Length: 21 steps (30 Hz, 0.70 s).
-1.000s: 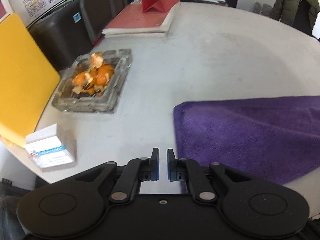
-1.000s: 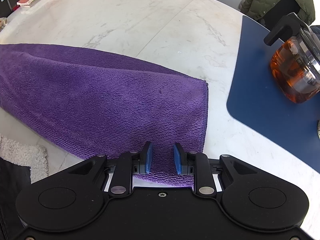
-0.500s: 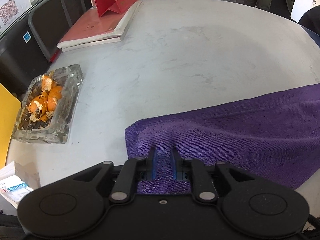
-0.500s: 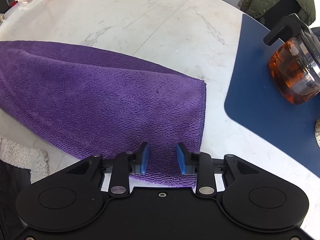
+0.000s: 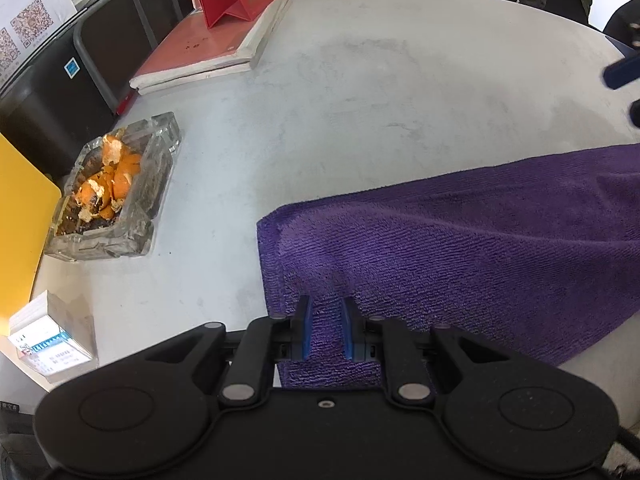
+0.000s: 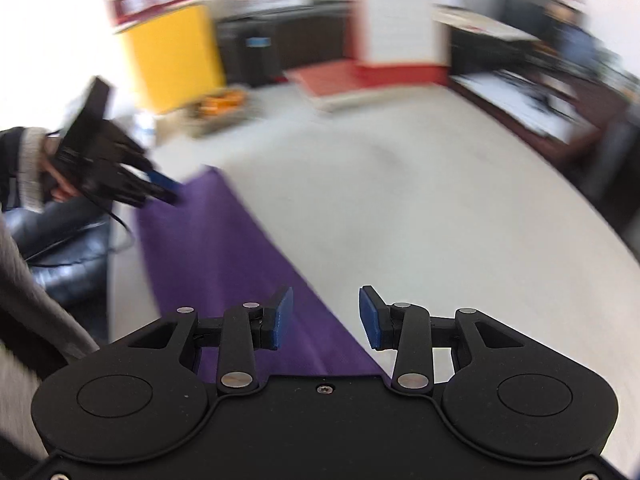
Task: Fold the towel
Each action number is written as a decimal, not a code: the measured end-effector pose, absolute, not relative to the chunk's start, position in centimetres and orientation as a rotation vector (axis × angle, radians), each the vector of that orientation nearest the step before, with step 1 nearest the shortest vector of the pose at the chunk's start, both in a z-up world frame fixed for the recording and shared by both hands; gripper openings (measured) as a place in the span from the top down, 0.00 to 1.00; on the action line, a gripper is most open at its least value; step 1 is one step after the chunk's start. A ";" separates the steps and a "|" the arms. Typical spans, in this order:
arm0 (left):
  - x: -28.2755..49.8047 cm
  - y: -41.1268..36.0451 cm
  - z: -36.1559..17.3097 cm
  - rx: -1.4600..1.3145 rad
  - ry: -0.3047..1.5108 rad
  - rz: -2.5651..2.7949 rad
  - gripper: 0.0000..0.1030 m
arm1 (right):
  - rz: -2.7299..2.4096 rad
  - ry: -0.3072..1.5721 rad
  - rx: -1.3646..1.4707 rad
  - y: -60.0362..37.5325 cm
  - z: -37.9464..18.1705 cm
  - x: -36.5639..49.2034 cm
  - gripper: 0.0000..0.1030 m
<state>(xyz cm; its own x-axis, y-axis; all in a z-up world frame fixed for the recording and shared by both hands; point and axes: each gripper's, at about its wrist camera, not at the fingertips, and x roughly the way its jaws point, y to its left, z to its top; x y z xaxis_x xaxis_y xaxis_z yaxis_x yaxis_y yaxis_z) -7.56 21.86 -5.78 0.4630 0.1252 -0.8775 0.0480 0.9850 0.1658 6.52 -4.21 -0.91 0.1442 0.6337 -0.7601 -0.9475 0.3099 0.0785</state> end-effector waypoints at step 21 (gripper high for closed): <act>-8.5 23.6 -5.9 0.092 1.033 0.022 0.75 | 1.585 0.824 -0.861 11.1 -8.3 7.5 0.76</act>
<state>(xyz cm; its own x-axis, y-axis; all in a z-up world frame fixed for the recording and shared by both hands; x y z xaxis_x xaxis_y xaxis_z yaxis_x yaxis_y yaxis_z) -8.52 23.63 -5.95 0.5123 0.0617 -0.8566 0.0255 0.9959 0.0870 7.54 11.09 -8.26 -0.1371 0.4791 -0.8670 -0.9849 -0.1593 0.0678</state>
